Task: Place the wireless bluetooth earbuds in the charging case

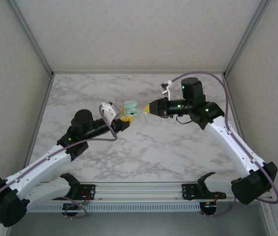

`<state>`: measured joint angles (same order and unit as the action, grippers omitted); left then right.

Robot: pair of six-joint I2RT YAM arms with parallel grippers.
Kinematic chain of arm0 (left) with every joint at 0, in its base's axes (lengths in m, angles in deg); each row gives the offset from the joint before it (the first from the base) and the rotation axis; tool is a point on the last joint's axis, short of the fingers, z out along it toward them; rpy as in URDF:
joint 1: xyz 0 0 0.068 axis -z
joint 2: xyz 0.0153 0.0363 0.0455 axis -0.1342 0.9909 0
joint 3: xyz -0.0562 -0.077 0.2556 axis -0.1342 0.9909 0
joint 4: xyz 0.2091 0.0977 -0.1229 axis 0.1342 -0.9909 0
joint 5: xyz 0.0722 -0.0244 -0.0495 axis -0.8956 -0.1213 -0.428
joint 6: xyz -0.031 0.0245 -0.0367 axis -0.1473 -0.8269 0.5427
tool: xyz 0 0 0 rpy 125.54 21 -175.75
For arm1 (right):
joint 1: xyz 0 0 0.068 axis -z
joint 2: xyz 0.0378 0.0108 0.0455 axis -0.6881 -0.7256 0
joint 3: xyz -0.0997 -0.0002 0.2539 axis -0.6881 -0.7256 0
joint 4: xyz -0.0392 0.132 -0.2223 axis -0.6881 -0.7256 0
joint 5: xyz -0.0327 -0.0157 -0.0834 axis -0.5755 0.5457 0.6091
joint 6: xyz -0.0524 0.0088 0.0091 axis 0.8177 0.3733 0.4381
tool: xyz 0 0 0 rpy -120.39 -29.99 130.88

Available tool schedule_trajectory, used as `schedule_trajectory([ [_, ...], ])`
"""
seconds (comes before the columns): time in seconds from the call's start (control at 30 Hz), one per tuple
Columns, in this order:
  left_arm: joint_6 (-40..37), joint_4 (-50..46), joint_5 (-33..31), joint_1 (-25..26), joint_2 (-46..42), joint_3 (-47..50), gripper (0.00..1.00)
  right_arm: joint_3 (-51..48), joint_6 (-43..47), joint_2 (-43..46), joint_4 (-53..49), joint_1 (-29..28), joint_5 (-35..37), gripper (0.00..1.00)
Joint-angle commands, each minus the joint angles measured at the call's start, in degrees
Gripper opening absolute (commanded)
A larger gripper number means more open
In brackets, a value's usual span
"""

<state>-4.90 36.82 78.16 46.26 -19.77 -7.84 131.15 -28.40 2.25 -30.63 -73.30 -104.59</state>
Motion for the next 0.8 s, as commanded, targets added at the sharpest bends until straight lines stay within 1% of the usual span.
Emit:
schedule_trajectory([
  [0.0, -1.15, 0.71, 3.46, 0.52, 0.59, -2.60, 0.14, 2.69, -1.75, -0.01, 4.09, -1.56, -1.99, 0.18],
  [0.4, -0.88, 0.44, 4.87, 0.57, 1.23, -3.59, 0.14, 5.45, 0.88, -3.50, 1.34, -3.69, -0.69, 0.19],
  [0.77, -0.67, 0.28, 4.74, 0.65, 1.08, -3.56, 0.14, 5.10, 0.76, -3.71, 1.65, -3.87, 0.46, 0.18],
])
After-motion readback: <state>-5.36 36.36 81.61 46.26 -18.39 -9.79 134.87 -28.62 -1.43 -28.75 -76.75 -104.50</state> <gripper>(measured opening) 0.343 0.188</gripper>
